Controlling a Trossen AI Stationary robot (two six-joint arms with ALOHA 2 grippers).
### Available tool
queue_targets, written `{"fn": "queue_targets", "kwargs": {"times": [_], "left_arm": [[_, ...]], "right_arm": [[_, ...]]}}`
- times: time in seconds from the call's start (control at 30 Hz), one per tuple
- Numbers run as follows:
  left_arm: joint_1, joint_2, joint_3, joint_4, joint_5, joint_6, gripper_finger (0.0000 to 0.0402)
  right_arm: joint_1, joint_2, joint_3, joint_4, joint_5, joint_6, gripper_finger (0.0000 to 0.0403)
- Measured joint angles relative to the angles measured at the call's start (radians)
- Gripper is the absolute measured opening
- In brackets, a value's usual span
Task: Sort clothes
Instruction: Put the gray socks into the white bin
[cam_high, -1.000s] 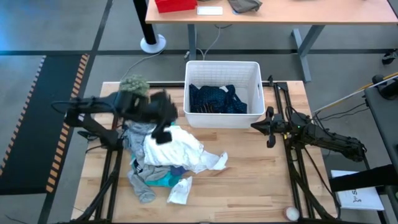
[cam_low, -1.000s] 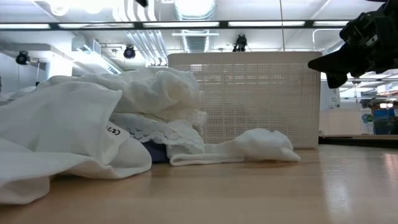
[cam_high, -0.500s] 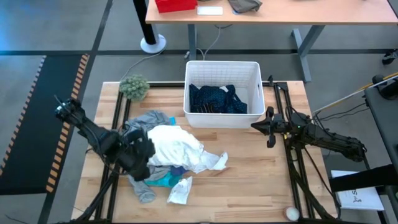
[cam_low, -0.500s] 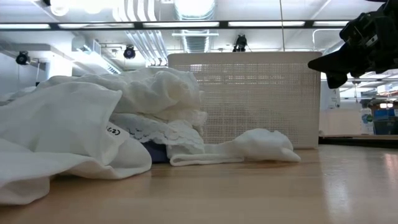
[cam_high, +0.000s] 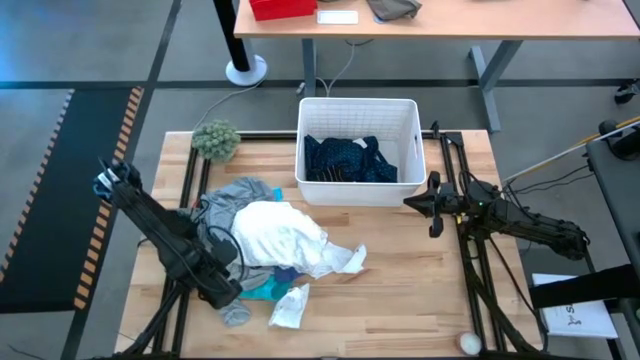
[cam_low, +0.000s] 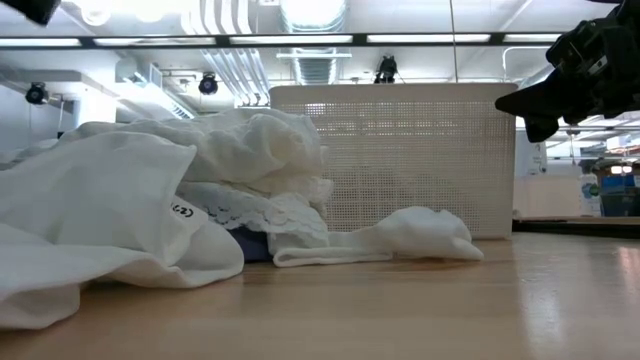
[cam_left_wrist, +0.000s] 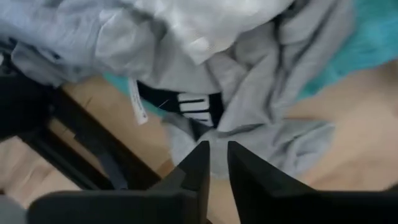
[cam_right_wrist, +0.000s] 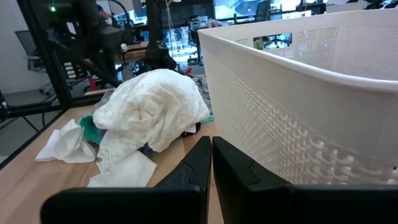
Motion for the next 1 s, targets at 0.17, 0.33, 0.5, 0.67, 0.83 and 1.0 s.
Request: {"fn": "queue_targets", "kwargs": {"times": [0.17, 0.33, 0.5, 0.67, 0.83, 1.0], "left_arm": [[0.000, 0.025, -0.032, 0.015, 0.029, -0.034, 0.0107], [0.000, 0.048, -0.052, 0.046, 0.112, -0.093, 0.0184], [-0.008, 0.085, -0.060, 0.045, 0.122, -0.131, 0.0251], [-0.014, 0.135, -0.078, 0.046, 0.149, -0.138, 0.0288], [-0.020, 0.181, -0.109, 0.076, 0.194, -0.138, 0.0284], [-0.024, 0.214, -0.153, 0.186, 0.211, -0.137, 0.0248]], "right_arm": [[0.000, 0.000, 0.000, 0.000, 0.000, 0.000, 0.0000], [0.000, 0.000, 0.000, 0.000, 0.000, 0.000, 0.0000], [0.000, 0.000, 0.000, 0.000, 0.000, 0.000, 0.0000], [0.000, 0.000, 0.000, 0.000, 0.000, 0.000, 0.0000], [0.000, 0.000, 0.000, 0.000, 0.000, 0.000, 0.0000], [0.000, 0.000, 0.000, 0.000, 0.000, 0.000, 0.0000]]}}
